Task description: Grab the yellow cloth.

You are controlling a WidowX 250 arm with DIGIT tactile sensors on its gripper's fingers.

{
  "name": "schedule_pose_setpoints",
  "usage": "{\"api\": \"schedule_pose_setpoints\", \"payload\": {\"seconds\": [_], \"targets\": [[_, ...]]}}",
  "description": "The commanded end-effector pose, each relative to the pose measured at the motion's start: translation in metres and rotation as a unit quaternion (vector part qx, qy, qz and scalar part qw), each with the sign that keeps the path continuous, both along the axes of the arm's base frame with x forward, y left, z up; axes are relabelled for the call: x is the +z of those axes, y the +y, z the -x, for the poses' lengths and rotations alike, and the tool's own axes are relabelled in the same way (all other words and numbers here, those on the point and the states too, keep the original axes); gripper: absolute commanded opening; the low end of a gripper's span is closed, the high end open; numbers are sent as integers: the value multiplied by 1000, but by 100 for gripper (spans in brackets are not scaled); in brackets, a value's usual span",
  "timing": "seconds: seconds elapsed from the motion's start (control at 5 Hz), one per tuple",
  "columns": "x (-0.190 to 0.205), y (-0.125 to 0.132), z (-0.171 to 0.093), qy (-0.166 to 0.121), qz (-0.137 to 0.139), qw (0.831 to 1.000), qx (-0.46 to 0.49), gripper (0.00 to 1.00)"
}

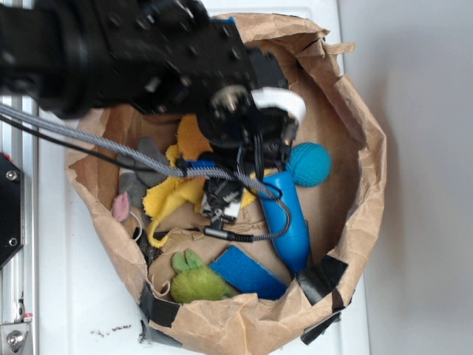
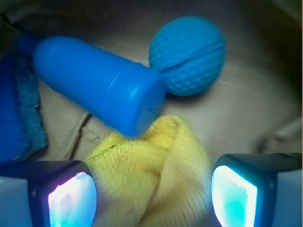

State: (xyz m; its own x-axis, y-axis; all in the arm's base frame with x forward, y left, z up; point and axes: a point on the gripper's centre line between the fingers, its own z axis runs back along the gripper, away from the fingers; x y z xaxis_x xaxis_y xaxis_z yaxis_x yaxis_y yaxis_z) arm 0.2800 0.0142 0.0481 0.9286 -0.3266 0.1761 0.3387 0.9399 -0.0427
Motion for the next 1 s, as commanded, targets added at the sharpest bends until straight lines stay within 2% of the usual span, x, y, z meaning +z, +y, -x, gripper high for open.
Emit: {"api": "schedule_pose_setpoints", "payload": {"seconds": [0.0,0.2,0.8], "targets": [[-9,-17,-9,-38,-22,999,20,0],[-4,-13,-8,-44,-14,999,16,0],[11,-6,-5,-38,9,999,23,0]]}}
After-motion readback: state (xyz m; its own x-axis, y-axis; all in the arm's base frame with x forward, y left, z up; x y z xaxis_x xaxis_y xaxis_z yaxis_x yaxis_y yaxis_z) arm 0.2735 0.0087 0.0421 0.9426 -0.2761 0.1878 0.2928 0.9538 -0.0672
